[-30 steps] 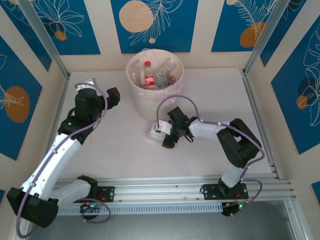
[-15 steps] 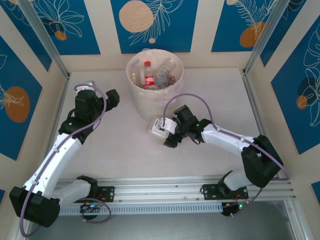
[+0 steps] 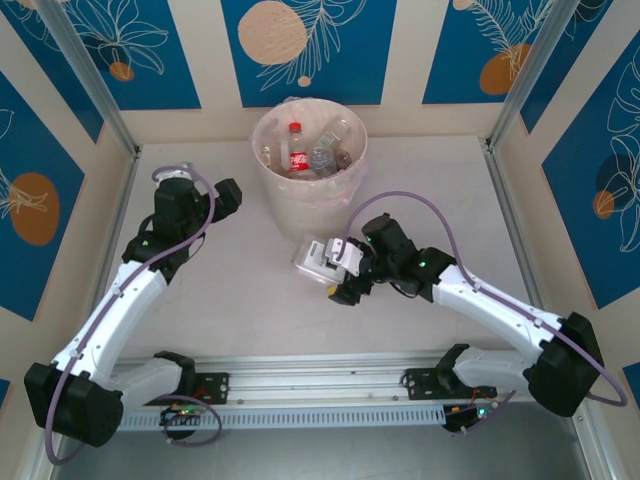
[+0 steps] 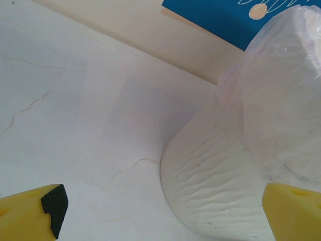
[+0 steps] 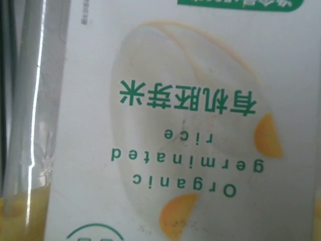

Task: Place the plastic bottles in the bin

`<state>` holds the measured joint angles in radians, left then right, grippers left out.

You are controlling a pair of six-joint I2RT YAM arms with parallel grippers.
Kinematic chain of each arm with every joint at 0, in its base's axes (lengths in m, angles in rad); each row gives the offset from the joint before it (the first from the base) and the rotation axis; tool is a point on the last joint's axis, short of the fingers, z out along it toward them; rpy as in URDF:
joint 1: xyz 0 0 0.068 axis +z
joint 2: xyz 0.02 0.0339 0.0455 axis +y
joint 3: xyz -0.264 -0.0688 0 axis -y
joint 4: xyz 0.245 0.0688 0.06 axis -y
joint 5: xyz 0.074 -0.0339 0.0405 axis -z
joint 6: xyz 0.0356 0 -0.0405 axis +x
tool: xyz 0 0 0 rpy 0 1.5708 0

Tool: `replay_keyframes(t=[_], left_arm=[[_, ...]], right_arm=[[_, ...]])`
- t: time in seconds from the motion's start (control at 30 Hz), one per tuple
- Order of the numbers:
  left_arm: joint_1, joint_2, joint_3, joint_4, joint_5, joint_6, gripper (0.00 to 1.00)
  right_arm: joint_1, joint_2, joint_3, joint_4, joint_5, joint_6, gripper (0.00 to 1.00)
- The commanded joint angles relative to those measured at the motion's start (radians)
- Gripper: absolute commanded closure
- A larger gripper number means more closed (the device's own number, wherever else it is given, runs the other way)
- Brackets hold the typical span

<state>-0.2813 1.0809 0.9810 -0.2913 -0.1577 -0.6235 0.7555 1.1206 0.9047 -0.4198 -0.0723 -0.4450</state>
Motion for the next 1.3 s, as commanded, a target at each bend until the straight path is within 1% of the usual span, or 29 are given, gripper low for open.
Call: replay_keyframes(t=[0.0, 0.17, 0.23, 0.3, 0.37, 0.43, 0.47, 0.57, 0.63, 0.7, 0.77, 0.83, 0.87, 0.97, 1.03, 1.1, 1.17, 1.27], left_arm=[[0.020, -0.028, -0.020, 0.022, -0.021, -0.022, 0.00], [0.033, -0.046, -0.044, 0.028, -0.032, -0.010, 0.00], [0.040, -0.057, -0.054, 0.029, -0.037, -0.006, 0.00], [0.048, -0.064, -0.063, 0.032, -0.039, -0.003, 0.00], [0.057, -0.071, -0.071, 0.033, -0.040, 0.001, 0.00], [0.065, -0.076, -0.077, 0.031, -0.040, 0.004, 0.00], [0.067, -0.079, -0.077, 0.029, -0.040, 0.006, 0.00], [0.078, -0.085, -0.083, 0.027, -0.040, 0.010, 0.00], [0.085, -0.088, -0.084, 0.023, -0.040, 0.013, 0.00], [0.090, -0.090, -0.087, 0.022, -0.042, 0.014, 0.00], [0.095, -0.093, -0.089, 0.023, -0.042, 0.014, 0.00], [0.100, -0.092, -0.092, 0.026, -0.041, 0.012, 0.00], [0.103, -0.093, -0.095, 0.028, -0.042, 0.013, 0.00], [0.112, -0.085, -0.099, 0.034, -0.028, 0.007, 0.00], [0.114, -0.080, -0.102, 0.039, -0.018, 0.001, 0.00], [0.118, -0.081, -0.106, 0.039, -0.010, -0.002, 0.00], [0.121, -0.083, -0.109, 0.036, -0.009, -0.002, 0.00], [0.127, -0.088, -0.116, 0.037, -0.016, -0.005, 0.00]], right_arm=[[0.013, -0.034, 0.117, 0.033, -0.043, 0.058, 1.00], [0.007, 0.017, 0.340, 0.060, 0.032, 0.183, 1.00], [-0.022, 0.063, 0.441, 0.076, 0.059, 0.237, 1.00], [-0.071, 0.124, 0.543, 0.066, 0.046, 0.283, 1.00], [-0.112, 0.206, 0.648, 0.029, 0.078, 0.322, 1.00], [-0.141, 0.317, 0.780, -0.027, 0.200, 0.374, 0.99], [-0.154, 0.366, 0.843, -0.063, 0.226, 0.389, 0.99], [-0.177, 0.522, 1.032, -0.207, 0.181, 0.385, 0.93], [-0.170, 0.618, 1.147, -0.280, 0.185, 0.368, 0.89], [-0.163, 0.704, 1.241, -0.353, 0.231, 0.366, 0.83], [-0.156, 0.783, 1.354, -0.439, 0.294, 0.372, 0.73], [-0.147, 0.849, 1.432, -0.508, 0.331, 0.382, 0.53], [-0.142, 0.870, 1.455, -0.521, 0.340, 0.388, 0.50], [-0.136, 0.933, 1.520, -0.521, 0.415, 0.411, 0.44], [-0.146, 0.986, 1.606, -0.541, 0.468, 0.433, 0.42], [-0.154, 1.052, 1.708, -0.595, 0.495, 0.444, 0.38], [-0.153, 1.090, 1.777, -0.645, 0.496, 0.459, 0.30], [-0.141, 1.071, 1.756, -0.625, 0.456, 0.457, 0.22]])
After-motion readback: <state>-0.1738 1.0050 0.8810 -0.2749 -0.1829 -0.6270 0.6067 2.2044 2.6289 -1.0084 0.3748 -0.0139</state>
